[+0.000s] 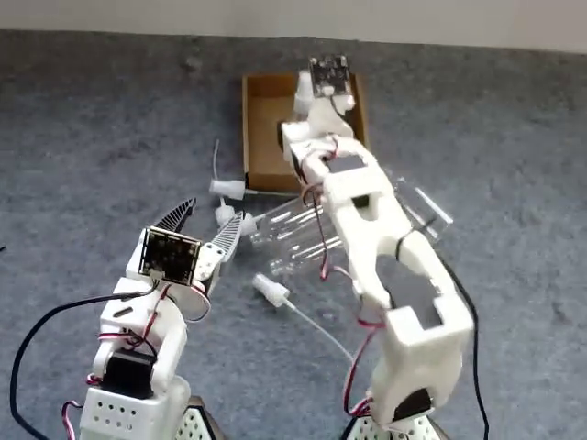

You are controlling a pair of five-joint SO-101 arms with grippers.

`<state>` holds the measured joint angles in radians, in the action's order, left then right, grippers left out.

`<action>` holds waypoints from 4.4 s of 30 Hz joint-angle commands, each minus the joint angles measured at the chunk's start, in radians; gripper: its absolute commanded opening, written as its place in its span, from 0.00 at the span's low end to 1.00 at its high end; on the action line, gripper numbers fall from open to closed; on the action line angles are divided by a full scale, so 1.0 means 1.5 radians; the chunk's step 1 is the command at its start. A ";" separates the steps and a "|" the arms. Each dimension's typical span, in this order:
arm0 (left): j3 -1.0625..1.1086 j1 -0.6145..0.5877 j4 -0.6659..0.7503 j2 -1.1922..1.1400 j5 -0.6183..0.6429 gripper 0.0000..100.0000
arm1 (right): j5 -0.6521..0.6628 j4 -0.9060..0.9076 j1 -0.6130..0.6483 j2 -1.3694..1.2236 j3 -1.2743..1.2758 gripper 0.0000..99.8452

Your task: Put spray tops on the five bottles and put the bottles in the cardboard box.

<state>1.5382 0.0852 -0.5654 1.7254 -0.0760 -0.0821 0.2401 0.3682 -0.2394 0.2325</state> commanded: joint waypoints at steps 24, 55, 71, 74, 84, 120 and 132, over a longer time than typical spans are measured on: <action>-0.004 -0.011 0.015 -0.001 -0.005 0.19 | -0.003 0.053 0.025 0.224 0.196 0.00; -0.018 -0.128 0.053 -0.003 -0.002 0.19 | 0.073 0.186 0.067 -0.375 -0.692 0.00; -0.018 -0.128 0.051 -0.003 -0.002 0.19 | 0.138 0.347 0.083 -0.518 -0.942 0.00; -0.018 -0.128 0.051 -0.003 -0.002 0.19 | 0.138 0.347 0.081 -0.520 -0.940 0.00; -0.018 -0.128 0.051 -0.003 -0.002 0.19 | 0.138 0.366 0.081 -0.514 -0.944 0.01; -0.018 -0.105 0.050 -0.002 -0.005 0.19 | 0.135 0.368 0.081 -0.520 -1.024 0.21; -0.018 -0.104 0.050 -0.002 -0.005 0.19 | 0.135 0.388 0.083 -0.521 -1.024 0.21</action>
<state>1.5382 -0.0882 -0.5086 1.7254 -0.0760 0.1128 0.8201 0.4864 -1.0418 -1.2359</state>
